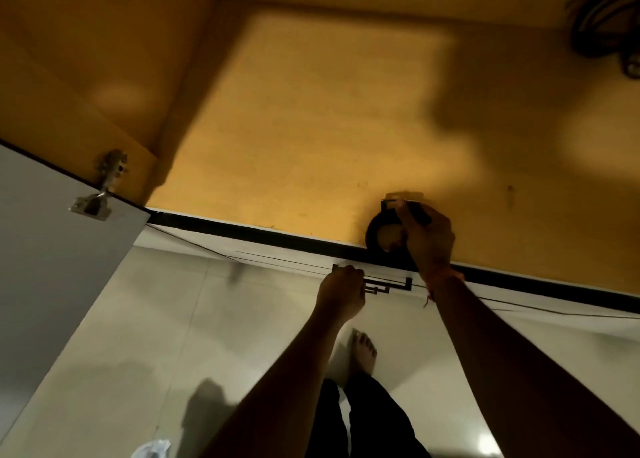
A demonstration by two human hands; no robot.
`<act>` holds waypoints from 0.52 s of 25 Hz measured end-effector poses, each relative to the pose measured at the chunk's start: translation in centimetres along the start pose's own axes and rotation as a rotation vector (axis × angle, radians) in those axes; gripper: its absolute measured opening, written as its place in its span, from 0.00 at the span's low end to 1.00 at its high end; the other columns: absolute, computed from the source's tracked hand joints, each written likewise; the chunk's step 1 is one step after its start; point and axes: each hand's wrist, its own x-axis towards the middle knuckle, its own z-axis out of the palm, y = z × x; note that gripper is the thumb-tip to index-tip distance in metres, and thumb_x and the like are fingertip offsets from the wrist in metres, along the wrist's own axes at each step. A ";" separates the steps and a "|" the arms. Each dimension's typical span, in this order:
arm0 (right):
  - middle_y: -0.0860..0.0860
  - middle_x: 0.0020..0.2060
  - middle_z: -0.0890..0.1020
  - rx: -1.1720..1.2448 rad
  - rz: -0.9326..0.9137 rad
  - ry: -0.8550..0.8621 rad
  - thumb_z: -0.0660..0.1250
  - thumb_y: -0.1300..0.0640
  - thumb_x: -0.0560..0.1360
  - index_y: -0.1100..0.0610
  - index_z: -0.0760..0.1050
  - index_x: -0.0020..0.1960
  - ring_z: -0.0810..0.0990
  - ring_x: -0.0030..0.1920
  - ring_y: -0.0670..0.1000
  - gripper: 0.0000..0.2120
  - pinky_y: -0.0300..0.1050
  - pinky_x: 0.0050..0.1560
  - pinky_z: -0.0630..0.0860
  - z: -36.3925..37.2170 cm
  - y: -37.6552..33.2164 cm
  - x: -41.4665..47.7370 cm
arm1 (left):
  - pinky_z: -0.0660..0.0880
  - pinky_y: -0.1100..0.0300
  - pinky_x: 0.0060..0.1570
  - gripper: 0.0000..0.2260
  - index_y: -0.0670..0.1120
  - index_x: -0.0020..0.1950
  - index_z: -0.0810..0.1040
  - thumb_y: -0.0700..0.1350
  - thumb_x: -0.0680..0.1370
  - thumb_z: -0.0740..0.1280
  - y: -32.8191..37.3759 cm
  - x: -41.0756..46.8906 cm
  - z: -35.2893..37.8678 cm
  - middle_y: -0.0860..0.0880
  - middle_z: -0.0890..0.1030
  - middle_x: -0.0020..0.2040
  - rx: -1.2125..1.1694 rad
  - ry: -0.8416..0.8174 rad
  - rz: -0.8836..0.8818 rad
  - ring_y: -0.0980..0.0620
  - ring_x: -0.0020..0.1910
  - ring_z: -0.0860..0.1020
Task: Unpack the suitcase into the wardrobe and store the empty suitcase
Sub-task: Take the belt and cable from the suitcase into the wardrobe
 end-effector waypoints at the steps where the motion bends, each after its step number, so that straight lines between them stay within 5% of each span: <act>1: 0.44 0.36 0.82 -0.001 0.022 0.002 0.71 0.44 0.72 0.52 0.83 0.47 0.79 0.37 0.36 0.12 0.29 0.39 0.73 0.1 0.0 0.1 | 0.72 0.54 0.59 0.14 0.42 0.65 0.72 0.45 0.81 0.59 -0.2 0.4 0.8 0.44 0.77 0.62 0.031 -0.052 0.019 0.45 0.61 0.75; 5: 0.39 0.33 0.80 -0.023 0.036 0.016 0.70 0.44 0.73 0.47 0.81 0.45 0.78 0.35 0.34 0.08 0.31 0.41 0.73 0.0 -0.1 -0.1 | 0.62 0.50 0.70 0.20 0.42 0.70 0.66 0.51 0.81 0.58 -0.5 1.5 2.7 0.44 0.76 0.64 0.173 -0.141 0.036 0.46 0.65 0.73; 13: 0.44 0.29 0.81 -0.020 0.038 -0.009 0.70 0.43 0.72 0.46 0.80 0.40 0.80 0.31 0.39 0.08 0.35 0.41 0.76 -0.1 -0.5 0.0 | 0.67 0.53 0.65 0.30 0.43 0.62 0.74 0.66 0.76 0.57 0.1 0.6 3.7 0.46 0.77 0.62 0.026 -0.067 -0.094 0.48 0.64 0.73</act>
